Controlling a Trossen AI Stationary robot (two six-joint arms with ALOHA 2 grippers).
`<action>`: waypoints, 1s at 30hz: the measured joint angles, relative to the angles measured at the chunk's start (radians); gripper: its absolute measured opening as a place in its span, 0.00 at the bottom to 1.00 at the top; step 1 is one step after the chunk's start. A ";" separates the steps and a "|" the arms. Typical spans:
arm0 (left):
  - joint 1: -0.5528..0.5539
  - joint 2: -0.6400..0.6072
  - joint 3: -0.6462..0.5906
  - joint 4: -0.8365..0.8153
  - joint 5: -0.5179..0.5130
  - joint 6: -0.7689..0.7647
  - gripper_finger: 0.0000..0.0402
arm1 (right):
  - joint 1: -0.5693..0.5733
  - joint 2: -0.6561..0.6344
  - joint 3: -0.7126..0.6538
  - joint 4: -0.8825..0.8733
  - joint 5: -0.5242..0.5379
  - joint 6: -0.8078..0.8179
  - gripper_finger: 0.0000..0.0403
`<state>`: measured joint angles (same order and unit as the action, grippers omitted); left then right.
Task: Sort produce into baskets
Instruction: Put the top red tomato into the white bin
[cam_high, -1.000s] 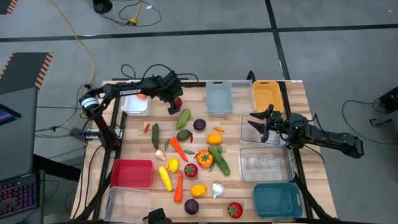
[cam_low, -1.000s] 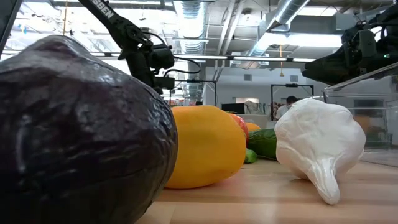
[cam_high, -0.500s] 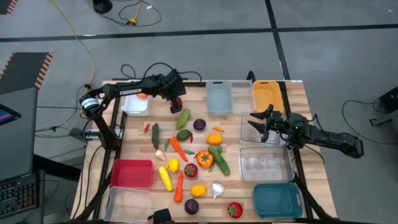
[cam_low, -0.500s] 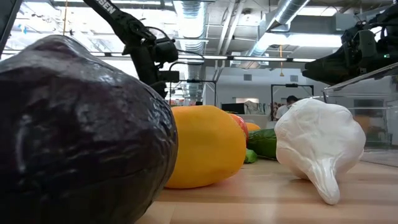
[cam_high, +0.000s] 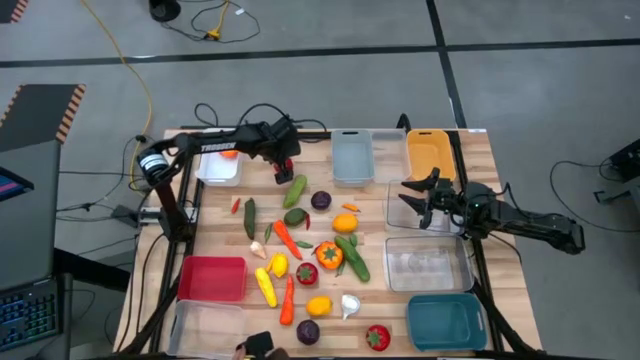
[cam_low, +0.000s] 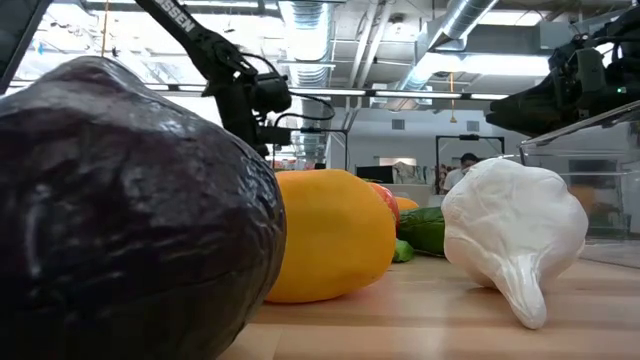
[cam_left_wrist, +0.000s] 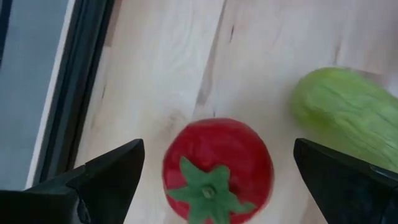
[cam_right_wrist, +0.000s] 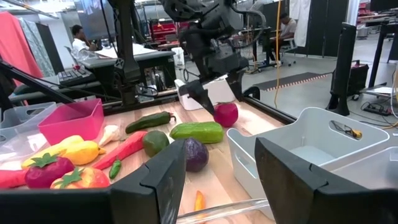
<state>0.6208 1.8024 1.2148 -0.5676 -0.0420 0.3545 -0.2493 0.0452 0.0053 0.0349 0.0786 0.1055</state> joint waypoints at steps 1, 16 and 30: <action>0.001 0.010 0.000 -0.009 0.002 -0.001 1.00 | 0.000 0.000 0.000 0.000 -0.001 0.000 0.54; 0.022 0.034 0.000 -0.017 0.011 -0.011 0.81 | 0.000 0.001 0.000 0.000 0.000 0.000 0.54; 0.021 0.033 0.142 -0.244 -0.069 -0.014 0.66 | 0.000 0.001 0.000 0.000 0.000 0.000 0.54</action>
<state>0.6418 1.8359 1.3567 -0.8116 -0.1115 0.3400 -0.2493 0.0460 0.0054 0.0349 0.0781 0.1055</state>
